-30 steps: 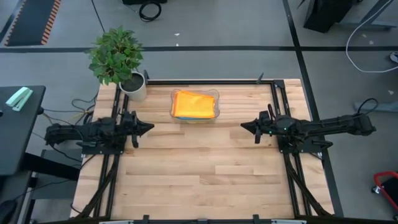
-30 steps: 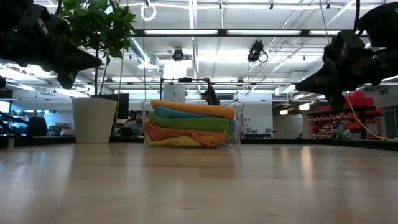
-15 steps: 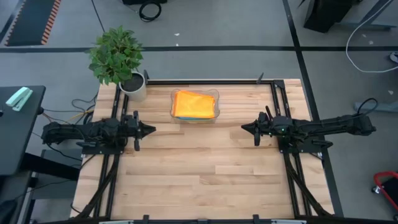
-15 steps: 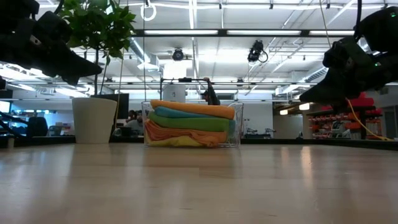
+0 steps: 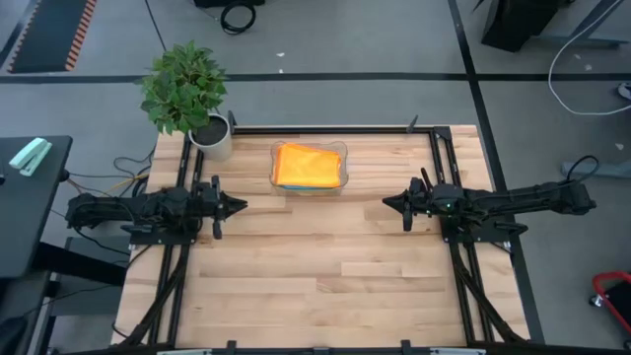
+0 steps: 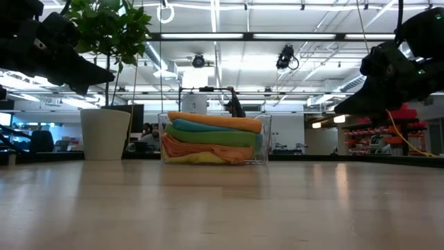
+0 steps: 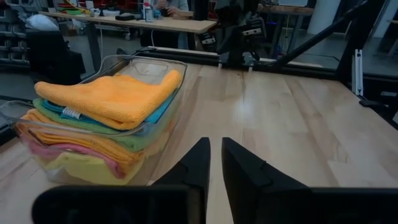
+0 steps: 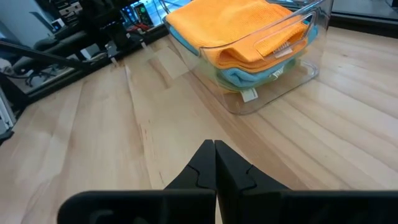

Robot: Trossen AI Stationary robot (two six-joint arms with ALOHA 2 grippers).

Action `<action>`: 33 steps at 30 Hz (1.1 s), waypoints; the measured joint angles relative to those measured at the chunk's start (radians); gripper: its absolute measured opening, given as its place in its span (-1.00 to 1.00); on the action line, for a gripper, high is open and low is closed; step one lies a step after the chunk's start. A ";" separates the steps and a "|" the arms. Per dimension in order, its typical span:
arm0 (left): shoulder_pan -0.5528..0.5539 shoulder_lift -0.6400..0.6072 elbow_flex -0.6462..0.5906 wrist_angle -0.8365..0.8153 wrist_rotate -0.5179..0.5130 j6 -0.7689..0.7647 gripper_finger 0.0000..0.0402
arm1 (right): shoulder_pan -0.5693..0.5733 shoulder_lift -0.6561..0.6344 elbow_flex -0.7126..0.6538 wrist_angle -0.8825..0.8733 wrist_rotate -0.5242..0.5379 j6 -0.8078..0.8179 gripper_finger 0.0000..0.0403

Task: Fold microfiber towels
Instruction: Return to Home Position

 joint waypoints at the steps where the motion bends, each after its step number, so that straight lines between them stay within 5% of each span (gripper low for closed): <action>1: 0.000 0.000 0.000 0.000 0.000 0.000 -0.77 | 0.000 0.000 0.000 0.000 0.000 0.000 -0.99; 33: 0.000 0.000 0.000 0.003 0.000 0.000 -0.72 | 0.000 0.000 0.001 0.000 0.000 0.001 -0.99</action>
